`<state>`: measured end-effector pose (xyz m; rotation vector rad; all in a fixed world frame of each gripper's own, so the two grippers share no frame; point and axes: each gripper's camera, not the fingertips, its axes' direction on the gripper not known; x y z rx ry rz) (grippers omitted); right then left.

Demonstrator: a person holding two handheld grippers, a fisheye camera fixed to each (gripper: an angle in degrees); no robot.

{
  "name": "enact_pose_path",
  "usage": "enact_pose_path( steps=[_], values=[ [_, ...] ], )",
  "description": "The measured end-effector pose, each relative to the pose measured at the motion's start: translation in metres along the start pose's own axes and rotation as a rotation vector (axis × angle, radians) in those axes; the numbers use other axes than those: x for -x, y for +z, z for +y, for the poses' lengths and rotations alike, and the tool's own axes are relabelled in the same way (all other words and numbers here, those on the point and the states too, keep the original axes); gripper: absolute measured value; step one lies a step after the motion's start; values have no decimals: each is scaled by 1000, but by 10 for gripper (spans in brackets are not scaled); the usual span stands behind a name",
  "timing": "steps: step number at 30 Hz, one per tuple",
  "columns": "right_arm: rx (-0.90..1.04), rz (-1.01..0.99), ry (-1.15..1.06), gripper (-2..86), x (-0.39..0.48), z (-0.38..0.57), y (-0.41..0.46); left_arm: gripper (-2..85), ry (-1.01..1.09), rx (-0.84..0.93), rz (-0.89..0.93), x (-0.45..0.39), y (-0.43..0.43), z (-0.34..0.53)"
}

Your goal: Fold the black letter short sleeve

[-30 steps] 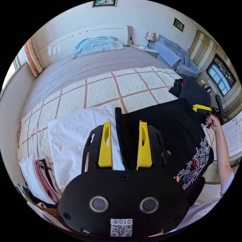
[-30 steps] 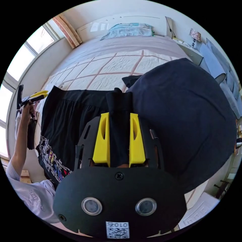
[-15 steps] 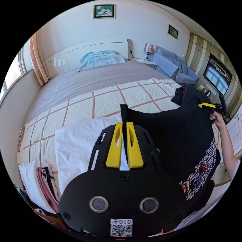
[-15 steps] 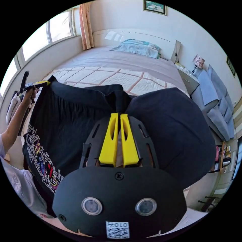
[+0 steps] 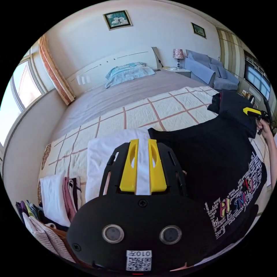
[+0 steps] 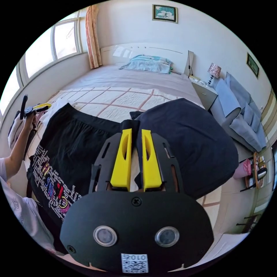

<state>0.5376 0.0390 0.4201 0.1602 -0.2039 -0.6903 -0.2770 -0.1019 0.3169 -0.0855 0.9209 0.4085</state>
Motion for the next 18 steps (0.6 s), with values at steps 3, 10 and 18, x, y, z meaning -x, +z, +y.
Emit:
enact_pose_path(
  steps=[3,10,18],
  values=[
    [129,-62,-15,47,8,18,11,41,76,93,273,-23,4,30],
    [279,15,-16,69,30,32,66,14,197,274,310,-65,51,67],
    [269,-142,154,73,-12,-6,88,6,83,161,264,-42,34,76]
  ],
)
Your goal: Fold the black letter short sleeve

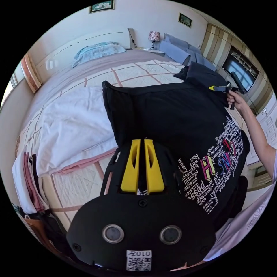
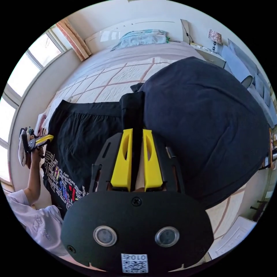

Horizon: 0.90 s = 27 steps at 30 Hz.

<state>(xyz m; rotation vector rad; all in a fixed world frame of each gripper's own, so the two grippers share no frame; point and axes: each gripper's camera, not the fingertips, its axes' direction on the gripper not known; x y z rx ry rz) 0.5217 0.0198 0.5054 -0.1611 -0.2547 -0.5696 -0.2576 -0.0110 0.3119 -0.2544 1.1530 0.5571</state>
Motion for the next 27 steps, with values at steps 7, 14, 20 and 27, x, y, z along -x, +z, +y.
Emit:
enact_pose_path(
  steps=[7,14,20,27],
  values=[
    [119,127,-84,33,16,-19,32,11,-6,55,5,9,17,5],
    [139,554,-249,18,43,-7,40,10,-32,31,0,18,28,16],
    [-15,271,-112,17,19,30,-16,12,-33,-15,5,27,5,22],
    [-19,-4,-150,23,43,175,-59,16,51,125,153,25,-7,65]
  ],
)
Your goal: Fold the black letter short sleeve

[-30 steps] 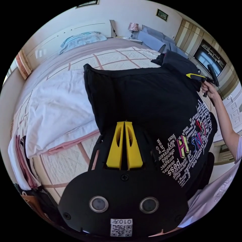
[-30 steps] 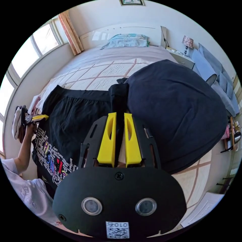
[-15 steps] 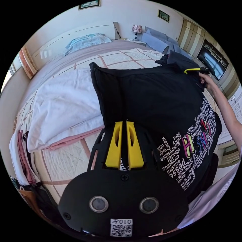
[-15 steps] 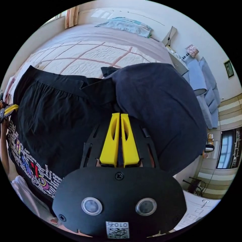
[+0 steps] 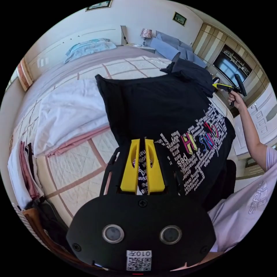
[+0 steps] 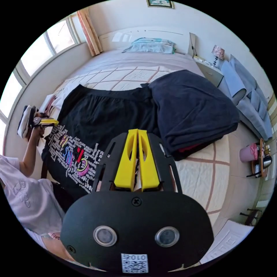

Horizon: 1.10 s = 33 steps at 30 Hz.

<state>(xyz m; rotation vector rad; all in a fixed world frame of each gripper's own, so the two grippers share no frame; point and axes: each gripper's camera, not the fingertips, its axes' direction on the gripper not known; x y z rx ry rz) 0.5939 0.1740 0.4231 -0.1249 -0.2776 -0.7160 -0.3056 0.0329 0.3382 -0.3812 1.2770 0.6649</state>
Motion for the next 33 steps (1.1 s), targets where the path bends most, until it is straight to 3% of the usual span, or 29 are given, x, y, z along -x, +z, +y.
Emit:
enact_pose_path(
  steps=[3,6,9,12,15,19,20,22,24,27,31,33],
  values=[
    [115,-155,-19,25,34,52,36,15,-7,12,11,12,19,15],
    [133,-151,149,26,26,90,62,16,-63,-8,99,35,17,21],
    [-75,-235,313,30,29,125,35,35,-47,-89,40,30,-12,40],
    [-239,-97,230,44,91,155,5,61,-57,-142,-43,18,-45,87],
    [-250,-37,200,63,139,187,20,86,-101,-175,-58,10,-61,150],
    [-28,-185,401,49,130,216,70,96,-164,-130,-26,3,-58,222],
    [-41,-207,434,44,126,221,69,98,-186,-119,-5,2,-56,243],
    [-243,-195,523,45,136,242,40,100,-212,-91,30,3,-50,269],
    [-377,-98,463,53,170,246,16,103,-250,-72,60,8,-41,296],
    [-504,-59,179,85,258,234,8,103,-317,-120,159,21,-34,316],
    [-378,-260,-176,89,385,209,58,91,-389,-259,361,46,-28,329],
    [-299,-265,-266,85,429,202,80,74,-393,-285,454,56,-24,331]
  ],
)
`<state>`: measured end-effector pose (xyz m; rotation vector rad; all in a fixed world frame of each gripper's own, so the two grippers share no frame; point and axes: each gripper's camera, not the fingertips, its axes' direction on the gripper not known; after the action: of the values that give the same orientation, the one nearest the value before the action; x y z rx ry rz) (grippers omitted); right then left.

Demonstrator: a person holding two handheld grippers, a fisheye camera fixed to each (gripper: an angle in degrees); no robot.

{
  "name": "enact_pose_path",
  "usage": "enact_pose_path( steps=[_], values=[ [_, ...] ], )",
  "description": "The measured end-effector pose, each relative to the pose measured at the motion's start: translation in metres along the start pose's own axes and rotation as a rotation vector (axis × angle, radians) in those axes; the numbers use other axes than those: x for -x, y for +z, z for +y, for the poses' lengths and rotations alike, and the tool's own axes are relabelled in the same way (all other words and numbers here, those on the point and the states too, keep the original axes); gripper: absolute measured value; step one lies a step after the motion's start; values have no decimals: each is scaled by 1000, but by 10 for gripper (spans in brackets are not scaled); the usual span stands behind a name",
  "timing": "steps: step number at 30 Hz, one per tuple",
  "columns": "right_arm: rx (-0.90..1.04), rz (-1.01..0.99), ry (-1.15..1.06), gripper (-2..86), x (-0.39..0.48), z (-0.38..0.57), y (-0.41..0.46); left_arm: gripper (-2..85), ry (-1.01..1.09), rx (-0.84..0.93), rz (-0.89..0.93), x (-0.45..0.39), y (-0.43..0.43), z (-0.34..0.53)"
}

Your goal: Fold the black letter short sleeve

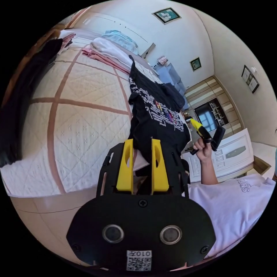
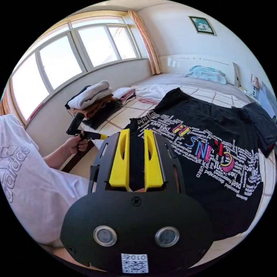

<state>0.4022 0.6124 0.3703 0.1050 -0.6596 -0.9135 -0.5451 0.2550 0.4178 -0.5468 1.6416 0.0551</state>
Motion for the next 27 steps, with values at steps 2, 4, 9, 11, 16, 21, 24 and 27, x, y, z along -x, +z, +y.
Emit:
enact_pose_path(
  steps=[2,4,9,11,16,21,24,27],
  values=[
    [45,8,-78,92,31,-5,28,52,17,17,-26,2,1,0],
    [132,28,-154,111,65,-9,65,30,26,15,-61,4,0,2],
    [250,2,-156,118,106,-2,119,3,74,-57,18,-4,-13,5],
    [273,20,-133,116,115,-2,133,1,103,-65,63,-12,-13,1],
    [172,202,-67,33,107,-7,125,0,188,-57,150,-40,-1,-11],
    [151,4,156,24,27,2,98,-1,273,-123,106,-66,-4,-17],
    [198,-263,413,28,-48,35,113,0,301,-61,9,-70,12,-24],
    [188,-373,533,31,-80,62,128,2,392,31,-167,-80,36,-34]
  ],
)
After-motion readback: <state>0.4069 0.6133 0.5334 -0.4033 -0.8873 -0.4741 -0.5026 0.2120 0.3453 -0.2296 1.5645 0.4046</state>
